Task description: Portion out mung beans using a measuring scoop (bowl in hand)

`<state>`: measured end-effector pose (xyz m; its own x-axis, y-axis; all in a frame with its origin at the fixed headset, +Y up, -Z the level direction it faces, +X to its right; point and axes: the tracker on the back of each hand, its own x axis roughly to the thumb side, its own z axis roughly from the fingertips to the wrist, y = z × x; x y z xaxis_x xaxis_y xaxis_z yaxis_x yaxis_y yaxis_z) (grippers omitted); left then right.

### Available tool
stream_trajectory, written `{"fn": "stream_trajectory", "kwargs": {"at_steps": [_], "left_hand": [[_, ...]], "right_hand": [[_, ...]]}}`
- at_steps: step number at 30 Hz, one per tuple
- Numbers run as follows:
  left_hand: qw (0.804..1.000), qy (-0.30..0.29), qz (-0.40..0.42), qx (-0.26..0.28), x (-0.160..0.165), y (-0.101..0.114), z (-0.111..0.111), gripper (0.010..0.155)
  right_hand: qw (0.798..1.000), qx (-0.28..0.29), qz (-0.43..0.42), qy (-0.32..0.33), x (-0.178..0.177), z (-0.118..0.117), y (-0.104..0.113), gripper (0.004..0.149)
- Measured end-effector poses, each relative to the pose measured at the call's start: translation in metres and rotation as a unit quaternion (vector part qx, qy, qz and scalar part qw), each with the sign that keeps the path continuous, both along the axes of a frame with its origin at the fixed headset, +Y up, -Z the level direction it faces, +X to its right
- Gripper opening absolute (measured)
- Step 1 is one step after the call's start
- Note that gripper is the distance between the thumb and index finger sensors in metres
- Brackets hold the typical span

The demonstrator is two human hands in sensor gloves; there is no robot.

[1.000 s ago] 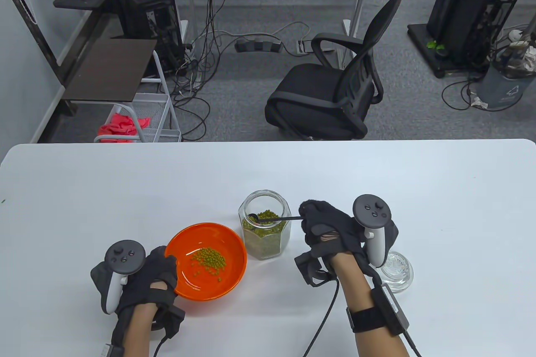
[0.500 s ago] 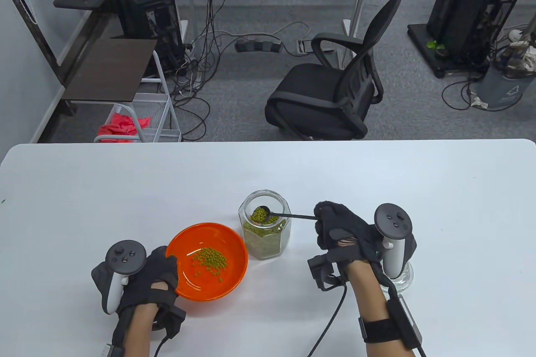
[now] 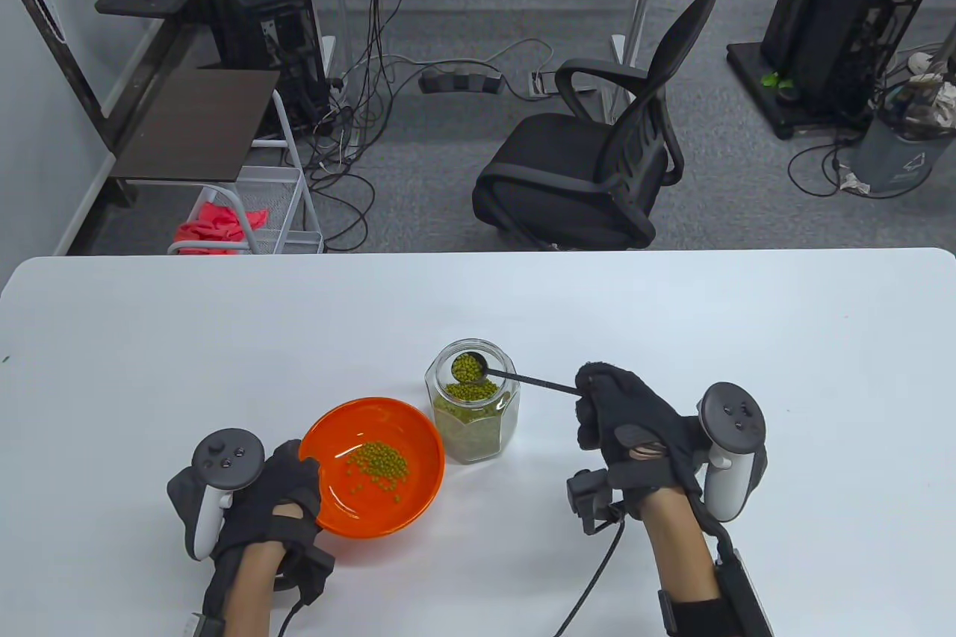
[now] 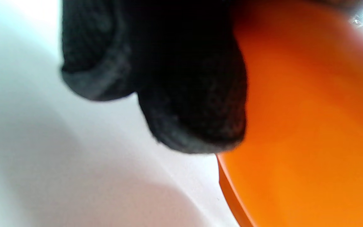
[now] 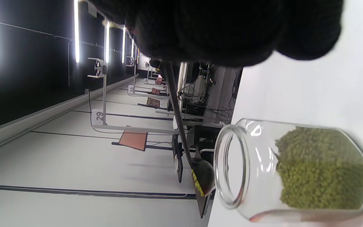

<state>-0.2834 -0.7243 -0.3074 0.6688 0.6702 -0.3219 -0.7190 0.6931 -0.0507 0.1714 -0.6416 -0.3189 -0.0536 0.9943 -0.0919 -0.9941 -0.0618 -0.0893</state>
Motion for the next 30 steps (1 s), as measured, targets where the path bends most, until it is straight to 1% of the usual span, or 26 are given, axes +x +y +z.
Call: {"fn": "stream_trajectory", "kwargs": {"at_steps": [6, 11, 15, 21, 30], "left_hand": [[1.000, 0.003, 0.004, -0.001, 0.000, 0.000, 0.000, 0.058], [1.000, 0.006, 0.004, -0.001, 0.000, 0.000, 0.000, 0.058], [1.000, 0.007, 0.006, -0.003, 0.000, -0.001, 0.000, 0.058], [1.000, 0.007, 0.009, -0.005, 0.000, -0.001, 0.000, 0.058], [1.000, 0.003, 0.010, -0.004, 0.002, -0.001, 0.000, 0.058]], "right_hand": [[0.998, 0.005, -0.017, 0.059, -0.025, 0.005, -0.010, 0.041], [0.994, 0.007, -0.009, 0.107, -0.049, 0.001, -0.024, 0.042], [0.990, 0.013, 0.033, 0.140, -0.066, -0.003, -0.028, 0.042], [0.978, 0.033, 0.101, 0.180, -0.085, 0.000, -0.031, 0.043], [0.963, 0.081, 0.171, 0.190, -0.098, 0.013, -0.028, 0.044]]}}
